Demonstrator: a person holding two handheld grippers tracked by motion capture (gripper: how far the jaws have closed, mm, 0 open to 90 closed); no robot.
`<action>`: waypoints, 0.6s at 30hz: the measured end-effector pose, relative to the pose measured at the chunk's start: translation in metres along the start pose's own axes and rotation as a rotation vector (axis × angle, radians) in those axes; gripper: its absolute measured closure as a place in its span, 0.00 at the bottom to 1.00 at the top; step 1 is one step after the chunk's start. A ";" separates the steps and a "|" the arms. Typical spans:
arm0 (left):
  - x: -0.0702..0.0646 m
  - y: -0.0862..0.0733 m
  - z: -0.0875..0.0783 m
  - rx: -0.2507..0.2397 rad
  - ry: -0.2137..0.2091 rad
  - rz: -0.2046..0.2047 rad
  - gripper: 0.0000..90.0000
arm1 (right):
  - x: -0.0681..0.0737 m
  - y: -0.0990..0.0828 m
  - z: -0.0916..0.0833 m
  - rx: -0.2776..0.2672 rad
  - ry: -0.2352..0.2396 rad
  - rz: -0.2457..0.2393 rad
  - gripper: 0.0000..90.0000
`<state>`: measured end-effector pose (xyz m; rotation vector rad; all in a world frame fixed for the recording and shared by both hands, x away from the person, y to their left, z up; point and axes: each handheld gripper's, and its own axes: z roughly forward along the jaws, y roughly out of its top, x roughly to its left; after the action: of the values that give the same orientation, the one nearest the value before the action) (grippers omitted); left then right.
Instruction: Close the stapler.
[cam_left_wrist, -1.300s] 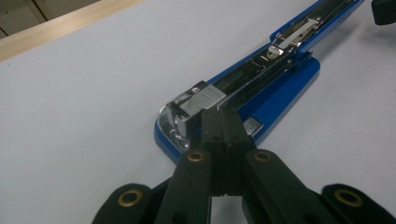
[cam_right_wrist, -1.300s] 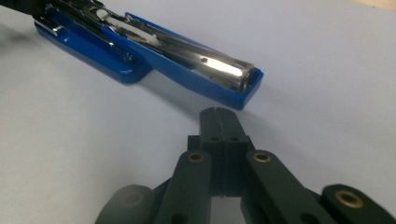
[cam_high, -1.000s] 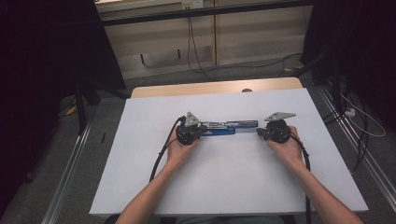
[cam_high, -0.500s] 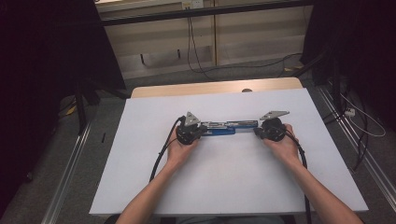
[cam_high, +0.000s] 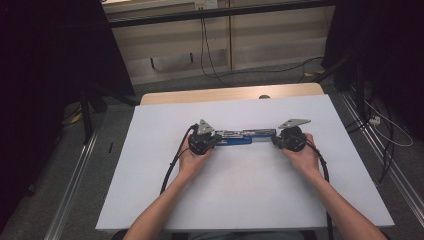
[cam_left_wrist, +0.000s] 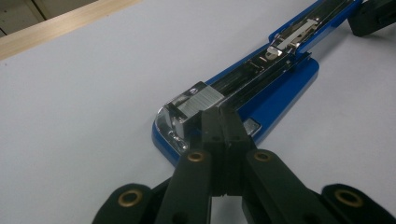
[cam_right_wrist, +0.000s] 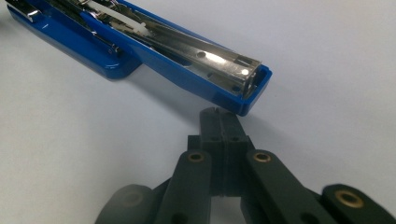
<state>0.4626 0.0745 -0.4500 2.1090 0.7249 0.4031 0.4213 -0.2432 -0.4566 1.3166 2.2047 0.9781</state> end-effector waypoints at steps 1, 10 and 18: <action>0.000 0.000 0.000 0.001 0.001 0.001 1.00 | 0.000 0.000 0.000 0.000 0.000 0.003 1.00; 0.000 0.000 0.000 -0.001 -0.003 -0.008 1.00 | 0.000 0.000 0.002 -0.011 -0.004 0.000 1.00; -0.001 0.000 -0.001 0.004 0.005 -0.003 1.00 | 0.000 0.000 0.003 -0.025 0.000 0.000 1.00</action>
<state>0.4616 0.0745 -0.4499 2.1108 0.7325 0.4059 0.4230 -0.2418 -0.4589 1.3052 2.1852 1.0024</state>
